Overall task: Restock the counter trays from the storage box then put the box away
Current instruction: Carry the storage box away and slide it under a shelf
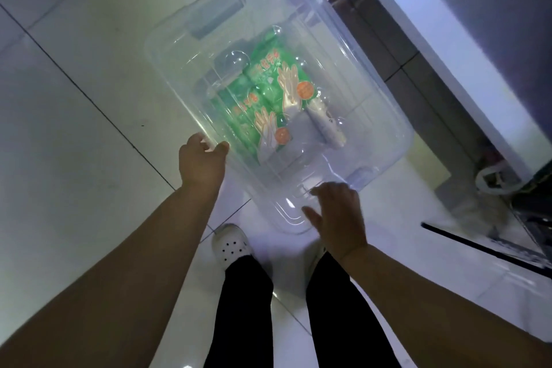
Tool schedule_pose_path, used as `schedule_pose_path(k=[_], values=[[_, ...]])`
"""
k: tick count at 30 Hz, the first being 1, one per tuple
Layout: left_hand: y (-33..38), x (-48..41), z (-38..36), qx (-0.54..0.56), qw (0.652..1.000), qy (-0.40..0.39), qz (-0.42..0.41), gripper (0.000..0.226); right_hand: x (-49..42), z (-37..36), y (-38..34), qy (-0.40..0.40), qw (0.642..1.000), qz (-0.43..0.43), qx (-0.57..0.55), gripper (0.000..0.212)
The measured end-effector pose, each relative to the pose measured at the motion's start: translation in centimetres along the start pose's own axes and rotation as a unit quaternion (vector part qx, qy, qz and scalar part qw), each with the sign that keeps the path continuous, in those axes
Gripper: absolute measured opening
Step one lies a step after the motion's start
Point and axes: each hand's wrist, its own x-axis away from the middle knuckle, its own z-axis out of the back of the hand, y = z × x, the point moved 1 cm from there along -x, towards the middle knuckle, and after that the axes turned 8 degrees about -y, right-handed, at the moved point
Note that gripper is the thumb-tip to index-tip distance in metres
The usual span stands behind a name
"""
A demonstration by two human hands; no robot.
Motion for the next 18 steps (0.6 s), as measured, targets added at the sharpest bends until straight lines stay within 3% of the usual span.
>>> schedule_pose_path(k=[3,6,8,10,14,16,18], values=[[-0.6,-0.1,-0.3,-0.035,0.999,0.021,0.020,0.031,-0.2,0.2,1.9,0.045,0.987,-0.149,-0.042,0.029],[-1.4,-0.1,-0.9,-0.060,0.997,0.029,0.041,0.041,-0.4,0.1,3.8,0.088,0.942,-0.291,-0.144,0.034],[-1.7,0.0,-1.6,-0.004,0.998,-0.008,0.065,0.040,-0.7,0.0,4.4,0.120,0.880,-0.379,-0.259,0.049],[-2.3,0.0,-2.3,0.087,0.991,-0.050,0.089,0.027,-1.1,-0.3,5.0,0.130,0.791,-0.462,-0.380,0.066],[-3.5,-0.1,-3.1,0.140,0.983,-0.068,0.093,0.008,-1.3,-1.4,5.6,-0.004,0.651,-0.483,-0.586,0.073],[-4.0,-0.1,-3.3,0.132,0.985,-0.065,0.089,0.017,-1.4,-1.4,5.7,-0.042,0.619,-0.465,-0.631,0.069],[-4.3,-0.2,-3.7,0.143,0.983,-0.053,0.098,0.016,-1.7,-1.2,5.7,-0.045,0.613,-0.458,-0.642,0.064]])
